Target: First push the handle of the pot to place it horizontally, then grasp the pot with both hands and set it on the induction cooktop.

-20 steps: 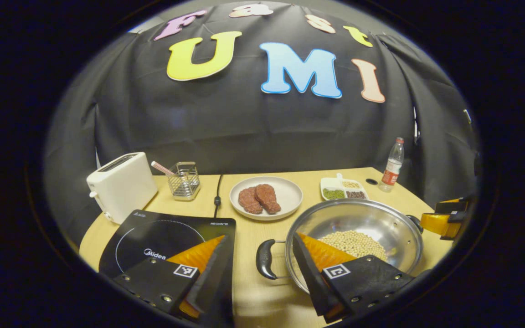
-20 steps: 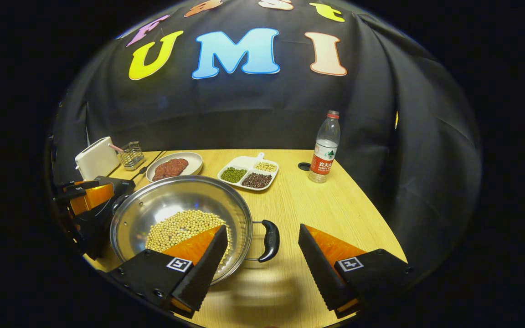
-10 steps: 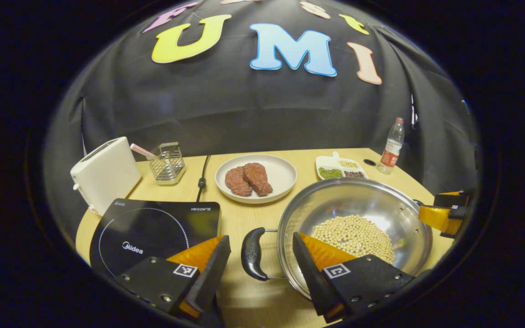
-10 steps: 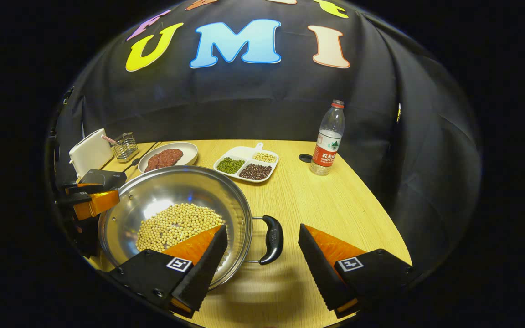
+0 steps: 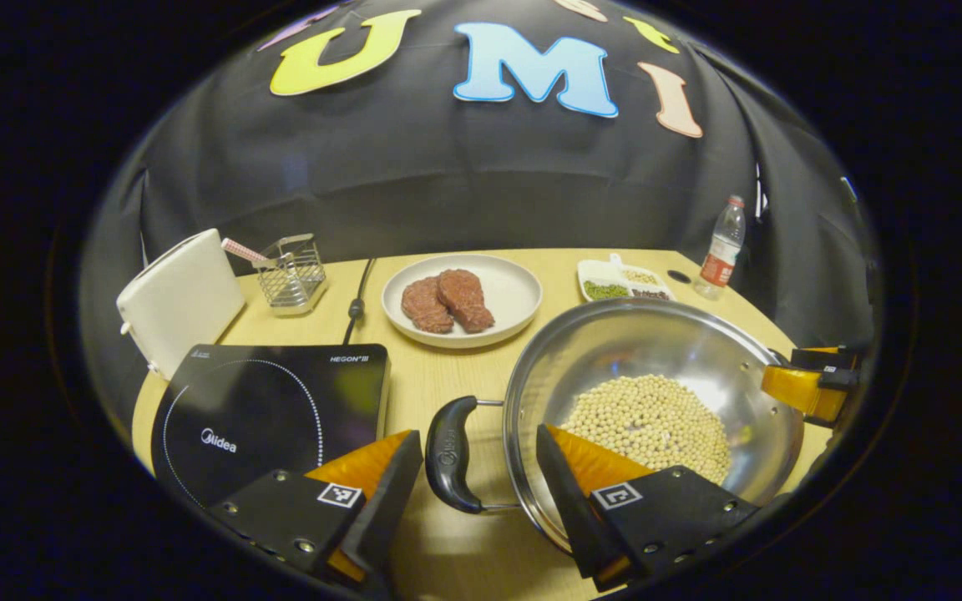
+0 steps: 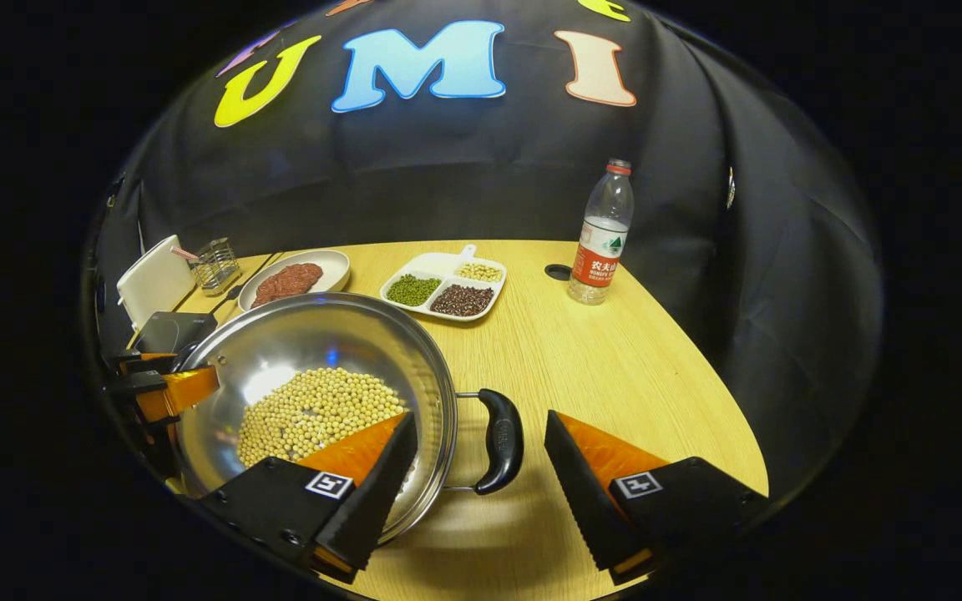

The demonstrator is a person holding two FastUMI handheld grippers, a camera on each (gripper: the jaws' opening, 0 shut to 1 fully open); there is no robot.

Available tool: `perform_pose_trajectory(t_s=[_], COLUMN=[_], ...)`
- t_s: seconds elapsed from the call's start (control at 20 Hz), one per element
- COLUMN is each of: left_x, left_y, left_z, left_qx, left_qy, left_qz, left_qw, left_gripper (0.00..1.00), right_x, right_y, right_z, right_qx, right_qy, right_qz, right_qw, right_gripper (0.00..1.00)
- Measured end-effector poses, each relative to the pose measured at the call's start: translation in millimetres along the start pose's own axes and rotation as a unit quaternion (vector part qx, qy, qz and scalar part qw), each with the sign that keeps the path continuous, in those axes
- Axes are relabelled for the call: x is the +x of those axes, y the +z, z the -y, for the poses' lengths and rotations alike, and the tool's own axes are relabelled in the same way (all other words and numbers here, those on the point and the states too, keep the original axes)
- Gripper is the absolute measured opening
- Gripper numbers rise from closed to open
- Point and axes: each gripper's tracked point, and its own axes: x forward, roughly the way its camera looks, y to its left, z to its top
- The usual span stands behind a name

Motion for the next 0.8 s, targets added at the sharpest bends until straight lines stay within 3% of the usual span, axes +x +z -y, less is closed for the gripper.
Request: perform_pose_trajectory(t_s=[0.2,0.25,0.45,0.55,0.8], left_x=[2,3,4,7,3], left_y=[-4,-3,-5,1,-1], left_z=[-2,-3,-2,-1,-1], left_qx=[0.001,0.001,0.006,0.003,-0.002], left_qy=[0.005,0.008,0.009,0.012,0.013], left_qz=[-0.007,-0.007,-0.012,0.000,-0.003], left_qw=[1.000,1.000,1.000,1.000,1.000], left_gripper=[0.82,0.84,0.84,0.67,0.62], right_x=[8,10,15,14,15], right_y=[-1,-2,-3,-3,-2], right_z=[1,2,-2,-3,-5], right_qx=[0.009,0.011,0.017,0.021,0.025], right_qy=[0.000,-0.001,0.007,0.010,0.010], right_qz=[-0.009,-0.011,-0.017,-0.018,-0.021], right_qw=[1.000,1.000,1.000,1.000,0.999], right_gripper=[0.85,0.77,0.66,0.64,0.54])
